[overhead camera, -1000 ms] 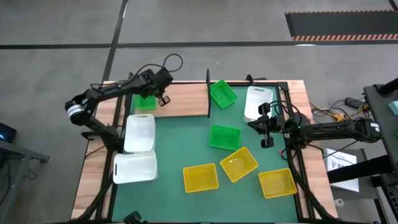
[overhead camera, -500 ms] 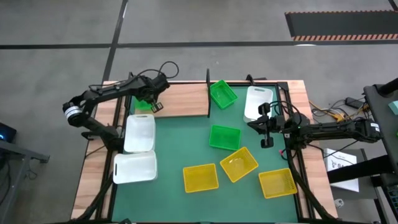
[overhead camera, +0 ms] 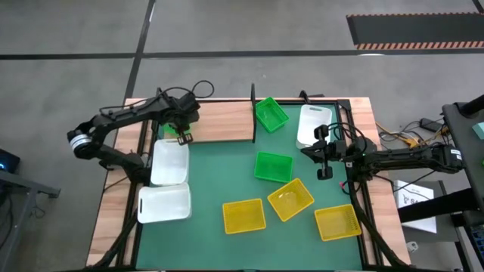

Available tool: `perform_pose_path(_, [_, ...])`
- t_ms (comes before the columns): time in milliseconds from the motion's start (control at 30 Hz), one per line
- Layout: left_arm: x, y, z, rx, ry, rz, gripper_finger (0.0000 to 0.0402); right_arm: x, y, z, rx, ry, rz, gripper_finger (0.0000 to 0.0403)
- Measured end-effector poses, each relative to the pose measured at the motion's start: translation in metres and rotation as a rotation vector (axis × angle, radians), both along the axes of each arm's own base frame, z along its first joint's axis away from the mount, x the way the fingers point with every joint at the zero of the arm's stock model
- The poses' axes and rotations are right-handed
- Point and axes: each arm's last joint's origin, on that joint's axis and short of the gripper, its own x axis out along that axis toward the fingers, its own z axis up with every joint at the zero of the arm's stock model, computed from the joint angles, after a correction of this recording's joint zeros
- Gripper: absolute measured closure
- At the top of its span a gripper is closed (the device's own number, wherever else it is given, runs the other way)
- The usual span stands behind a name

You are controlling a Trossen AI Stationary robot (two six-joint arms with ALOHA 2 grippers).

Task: Stack baskets on shelf by color
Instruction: Put the bottom left green bin on the shelf

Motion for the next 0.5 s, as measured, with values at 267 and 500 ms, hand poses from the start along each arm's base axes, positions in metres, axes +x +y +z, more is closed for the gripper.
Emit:
perform_pose_path(267, [-0.0030, -0.0024, 0.0053, -0.019, 0.021, 0.002, 0.0395, 0.0000, 0.0000, 0.0000, -0.002, 0.000, -0.001, 0.0394])
perform_pose_path(500, [-0.0066, -0.0054, 0.0076, -0.044, 0.030, 0.022, 0.0395, 0.0000, 0.0000, 0.0000, -0.003, -0.001, -0.001, 0.0394])
